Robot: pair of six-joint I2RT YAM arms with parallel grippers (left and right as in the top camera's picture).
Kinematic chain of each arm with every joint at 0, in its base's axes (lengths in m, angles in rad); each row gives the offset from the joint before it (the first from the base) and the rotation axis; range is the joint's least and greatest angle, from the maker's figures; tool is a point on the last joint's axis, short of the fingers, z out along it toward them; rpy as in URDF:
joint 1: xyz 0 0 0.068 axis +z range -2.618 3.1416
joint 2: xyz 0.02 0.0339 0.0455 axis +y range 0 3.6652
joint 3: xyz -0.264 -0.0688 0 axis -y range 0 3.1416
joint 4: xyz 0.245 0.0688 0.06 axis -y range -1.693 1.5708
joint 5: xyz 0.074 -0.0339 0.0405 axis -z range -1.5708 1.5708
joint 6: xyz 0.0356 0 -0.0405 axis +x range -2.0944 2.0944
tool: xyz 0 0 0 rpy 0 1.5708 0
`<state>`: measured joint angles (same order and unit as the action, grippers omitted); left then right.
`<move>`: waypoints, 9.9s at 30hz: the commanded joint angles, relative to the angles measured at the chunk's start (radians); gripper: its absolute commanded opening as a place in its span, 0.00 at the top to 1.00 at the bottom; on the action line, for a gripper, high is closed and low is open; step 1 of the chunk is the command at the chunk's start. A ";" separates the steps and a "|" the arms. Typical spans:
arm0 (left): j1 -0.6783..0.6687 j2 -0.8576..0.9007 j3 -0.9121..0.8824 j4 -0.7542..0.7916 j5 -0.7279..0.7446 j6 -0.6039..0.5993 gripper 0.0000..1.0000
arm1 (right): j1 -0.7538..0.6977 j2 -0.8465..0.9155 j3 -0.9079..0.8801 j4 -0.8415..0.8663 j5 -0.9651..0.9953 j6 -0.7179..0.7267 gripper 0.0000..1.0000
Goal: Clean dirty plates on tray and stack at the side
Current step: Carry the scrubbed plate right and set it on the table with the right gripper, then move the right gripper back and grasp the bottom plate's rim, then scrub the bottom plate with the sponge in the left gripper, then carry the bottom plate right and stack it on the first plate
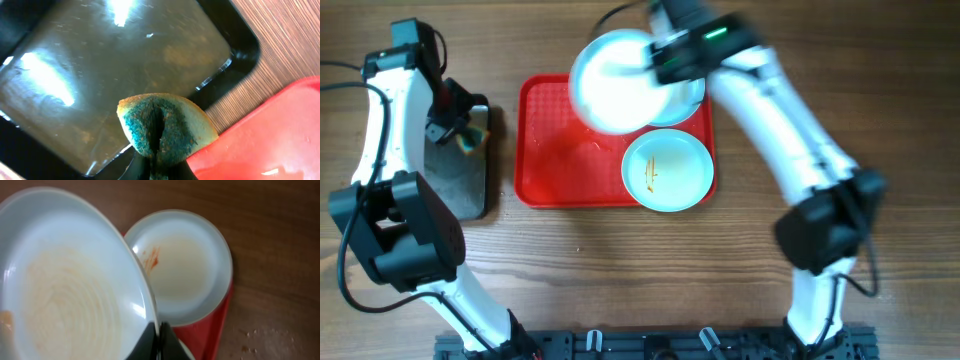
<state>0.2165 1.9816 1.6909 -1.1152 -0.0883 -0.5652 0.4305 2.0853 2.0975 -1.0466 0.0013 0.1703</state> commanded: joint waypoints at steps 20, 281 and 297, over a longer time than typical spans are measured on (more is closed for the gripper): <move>-0.297 -0.016 0.015 0.068 0.080 0.064 0.96 | -0.707 -0.005 -0.593 0.176 -0.105 0.049 0.96; -0.164 0.048 0.075 0.114 0.348 0.269 0.96 | 0.441 -0.201 -0.407 0.184 0.951 0.119 0.96; -0.164 0.048 0.074 0.111 0.348 0.269 0.96 | -0.586 -0.305 -0.505 0.057 -0.113 0.119 0.96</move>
<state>0.0574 2.0472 1.7496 -1.0031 0.2619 -0.2974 -0.0494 1.8057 1.6672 -1.0115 -0.0460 0.2897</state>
